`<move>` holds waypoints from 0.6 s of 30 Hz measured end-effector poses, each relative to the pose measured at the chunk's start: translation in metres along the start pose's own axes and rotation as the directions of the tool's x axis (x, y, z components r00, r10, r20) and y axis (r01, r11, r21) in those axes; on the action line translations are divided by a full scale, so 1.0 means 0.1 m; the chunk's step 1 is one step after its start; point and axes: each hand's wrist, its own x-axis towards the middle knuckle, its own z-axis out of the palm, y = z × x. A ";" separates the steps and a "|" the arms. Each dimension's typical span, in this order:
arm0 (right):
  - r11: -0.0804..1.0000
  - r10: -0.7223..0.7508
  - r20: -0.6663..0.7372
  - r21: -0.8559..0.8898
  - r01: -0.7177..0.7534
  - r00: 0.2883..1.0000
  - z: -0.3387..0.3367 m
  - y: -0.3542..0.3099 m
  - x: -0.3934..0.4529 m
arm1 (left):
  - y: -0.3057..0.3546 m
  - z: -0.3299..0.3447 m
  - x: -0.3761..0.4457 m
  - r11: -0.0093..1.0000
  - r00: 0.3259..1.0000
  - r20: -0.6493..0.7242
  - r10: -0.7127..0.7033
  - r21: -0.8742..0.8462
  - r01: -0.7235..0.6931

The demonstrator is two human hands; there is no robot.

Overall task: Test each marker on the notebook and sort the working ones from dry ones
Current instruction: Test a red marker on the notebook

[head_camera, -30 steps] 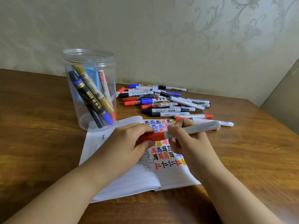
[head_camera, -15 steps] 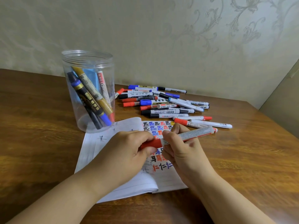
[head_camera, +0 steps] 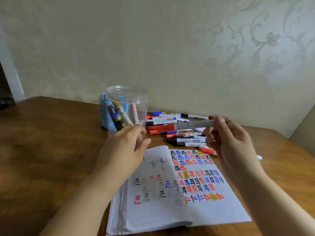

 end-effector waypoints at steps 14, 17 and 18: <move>0.474 -0.248 0.436 -0.725 0.501 0.865 1.30 -0.01 0.86 | -0.04 -0.06 0.03 0.982 0.987 -0.045 -0.155 0.101 0.159; 0.458 -0.171 0.463 -0.744 0.486 0.870 1.30 0.05 0.82 | -0.05 -0.05 0.03 0.979 0.986 -0.028 -0.163 0.116 0.166; 0.465 -0.150 0.463 -0.747 0.475 0.874 1.29 0.05 0.83 | -0.05 -0.04 0.03 0.980 0.986 -0.028 -0.163 0.113 0.165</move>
